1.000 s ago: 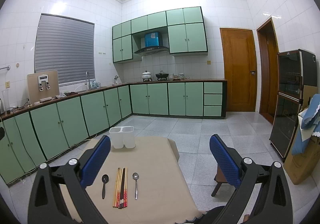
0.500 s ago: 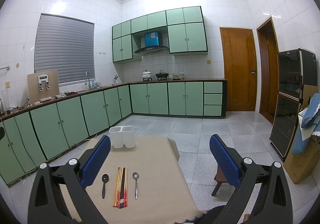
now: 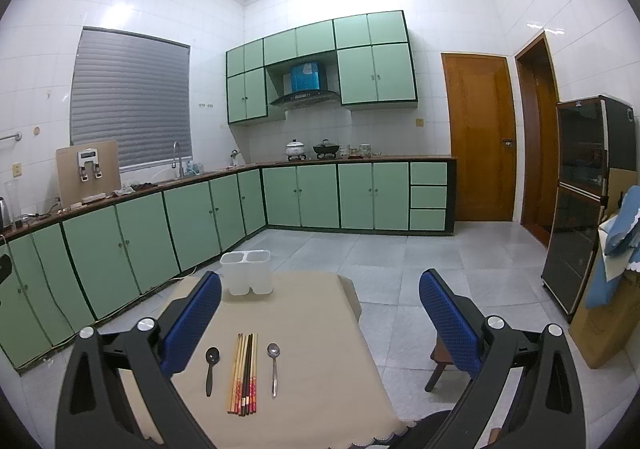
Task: Organize utensils
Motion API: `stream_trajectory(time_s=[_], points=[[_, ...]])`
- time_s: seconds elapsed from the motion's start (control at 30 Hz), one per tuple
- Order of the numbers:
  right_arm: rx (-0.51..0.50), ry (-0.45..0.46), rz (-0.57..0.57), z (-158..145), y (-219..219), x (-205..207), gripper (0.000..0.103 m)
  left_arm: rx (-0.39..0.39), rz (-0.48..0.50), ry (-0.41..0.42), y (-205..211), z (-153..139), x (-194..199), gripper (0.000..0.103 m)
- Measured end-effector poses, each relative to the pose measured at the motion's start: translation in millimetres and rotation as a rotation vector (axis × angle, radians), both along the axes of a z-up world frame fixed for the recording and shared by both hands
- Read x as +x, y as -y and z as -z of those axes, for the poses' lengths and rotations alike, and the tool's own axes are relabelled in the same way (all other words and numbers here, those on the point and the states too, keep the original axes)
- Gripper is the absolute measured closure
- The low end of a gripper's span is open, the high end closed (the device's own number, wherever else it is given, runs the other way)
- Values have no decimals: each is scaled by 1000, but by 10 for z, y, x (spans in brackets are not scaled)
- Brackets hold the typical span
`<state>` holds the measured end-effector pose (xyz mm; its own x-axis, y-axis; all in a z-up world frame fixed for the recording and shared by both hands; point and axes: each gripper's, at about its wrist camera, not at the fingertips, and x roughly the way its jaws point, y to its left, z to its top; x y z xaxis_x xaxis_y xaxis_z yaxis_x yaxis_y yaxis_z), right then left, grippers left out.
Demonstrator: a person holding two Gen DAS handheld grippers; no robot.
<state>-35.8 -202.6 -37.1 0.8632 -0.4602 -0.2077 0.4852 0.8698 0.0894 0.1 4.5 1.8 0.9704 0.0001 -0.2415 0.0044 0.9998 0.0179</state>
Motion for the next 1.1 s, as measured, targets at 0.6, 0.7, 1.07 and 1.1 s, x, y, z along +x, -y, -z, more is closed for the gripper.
stream_trajectory(time_s=[0.6, 0.7, 1.07, 1.1], points=[[110, -252, -95, 743, 262, 814, 6, -9, 203, -402, 183, 1139, 965, 5], [158, -334, -133, 1056, 336, 1084, 13, -16, 224, -475, 192, 1416, 1176, 5], [328, -574, -351, 2183, 354, 1965, 74, -52, 394, -634, 516, 2260, 1822, 37], [339, -588, -364, 2284, 350, 2033, 76, -52, 408, -646, 577, 2339, 1861, 38]])
